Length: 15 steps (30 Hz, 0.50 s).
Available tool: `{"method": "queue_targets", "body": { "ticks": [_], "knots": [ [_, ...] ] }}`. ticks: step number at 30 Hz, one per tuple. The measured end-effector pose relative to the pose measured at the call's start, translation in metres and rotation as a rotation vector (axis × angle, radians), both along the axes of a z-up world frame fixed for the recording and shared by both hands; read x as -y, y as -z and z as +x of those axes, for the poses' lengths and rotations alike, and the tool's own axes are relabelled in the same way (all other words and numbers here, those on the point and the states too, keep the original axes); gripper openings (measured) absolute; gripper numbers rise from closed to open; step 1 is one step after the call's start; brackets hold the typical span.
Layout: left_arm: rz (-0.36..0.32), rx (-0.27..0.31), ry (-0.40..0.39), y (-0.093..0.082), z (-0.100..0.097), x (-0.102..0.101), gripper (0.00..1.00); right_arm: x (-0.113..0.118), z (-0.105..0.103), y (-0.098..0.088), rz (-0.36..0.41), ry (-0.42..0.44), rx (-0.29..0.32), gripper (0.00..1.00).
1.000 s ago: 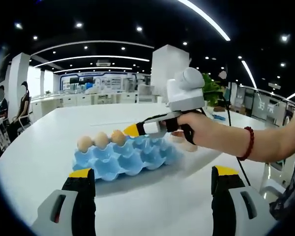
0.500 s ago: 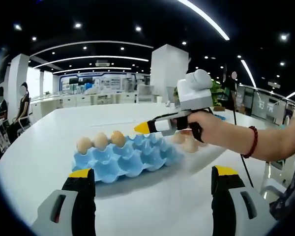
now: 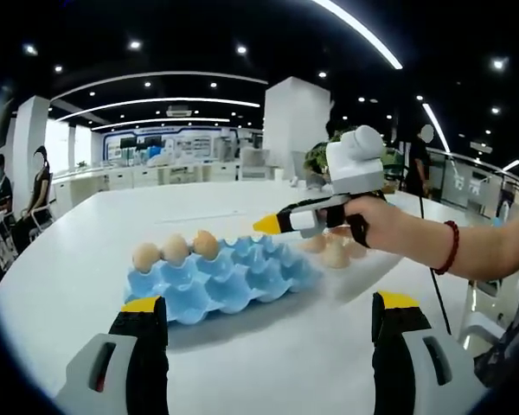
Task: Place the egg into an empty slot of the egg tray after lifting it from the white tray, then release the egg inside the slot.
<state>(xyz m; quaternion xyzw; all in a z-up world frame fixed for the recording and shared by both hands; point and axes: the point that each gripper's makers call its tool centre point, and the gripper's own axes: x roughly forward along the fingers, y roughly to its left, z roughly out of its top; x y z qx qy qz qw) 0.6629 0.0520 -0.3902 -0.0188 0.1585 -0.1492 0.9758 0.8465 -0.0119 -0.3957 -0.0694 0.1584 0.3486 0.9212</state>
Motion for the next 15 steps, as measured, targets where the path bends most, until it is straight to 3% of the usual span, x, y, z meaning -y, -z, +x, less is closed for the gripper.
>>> {"method": "queue_targets", "body": {
  "ticks": [15],
  "knots": [
    [-0.005,-0.002,0.005,-0.001,0.002,0.003,1.00,0.038,0.006,0.007,-0.020,0.063,-0.013,0.51]
  ]
}}
